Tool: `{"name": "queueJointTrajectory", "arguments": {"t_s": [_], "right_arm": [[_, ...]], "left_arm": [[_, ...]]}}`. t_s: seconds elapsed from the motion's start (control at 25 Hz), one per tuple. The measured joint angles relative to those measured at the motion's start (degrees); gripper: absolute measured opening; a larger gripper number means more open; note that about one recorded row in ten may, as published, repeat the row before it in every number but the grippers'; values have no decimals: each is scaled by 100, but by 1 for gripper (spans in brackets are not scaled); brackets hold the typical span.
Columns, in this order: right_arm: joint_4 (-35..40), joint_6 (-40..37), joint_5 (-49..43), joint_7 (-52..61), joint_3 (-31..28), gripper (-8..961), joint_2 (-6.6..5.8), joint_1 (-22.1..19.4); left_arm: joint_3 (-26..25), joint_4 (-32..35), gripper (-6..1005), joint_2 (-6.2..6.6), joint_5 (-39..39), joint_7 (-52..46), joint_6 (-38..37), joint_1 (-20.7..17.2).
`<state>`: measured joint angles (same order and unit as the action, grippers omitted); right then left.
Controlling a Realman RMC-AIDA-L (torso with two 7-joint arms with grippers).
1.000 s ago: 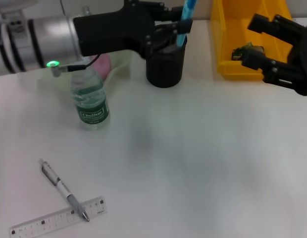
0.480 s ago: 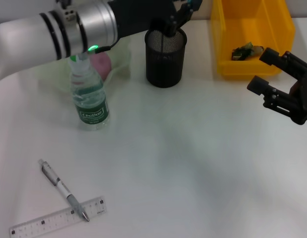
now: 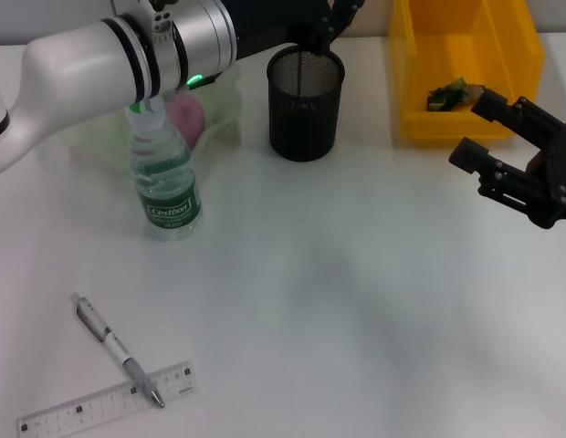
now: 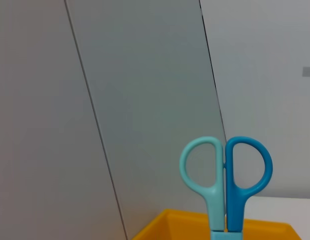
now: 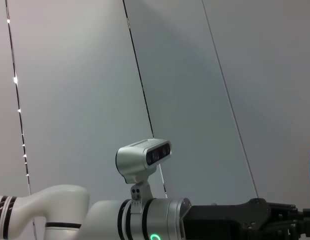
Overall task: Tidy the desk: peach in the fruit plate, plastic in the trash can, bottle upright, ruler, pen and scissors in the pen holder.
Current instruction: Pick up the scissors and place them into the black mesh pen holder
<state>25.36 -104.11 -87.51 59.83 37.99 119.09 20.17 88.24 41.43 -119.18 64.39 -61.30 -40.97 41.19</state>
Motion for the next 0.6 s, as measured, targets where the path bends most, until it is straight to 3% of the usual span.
{"name": "queueJointTrajectory", "arguments": {"t_s": [0.6], "right_arm": [[-5,-2,0,-6,-2,787,0,21]], "left_arm": [[103,-12,255,0,-418,46,298,99]]}}
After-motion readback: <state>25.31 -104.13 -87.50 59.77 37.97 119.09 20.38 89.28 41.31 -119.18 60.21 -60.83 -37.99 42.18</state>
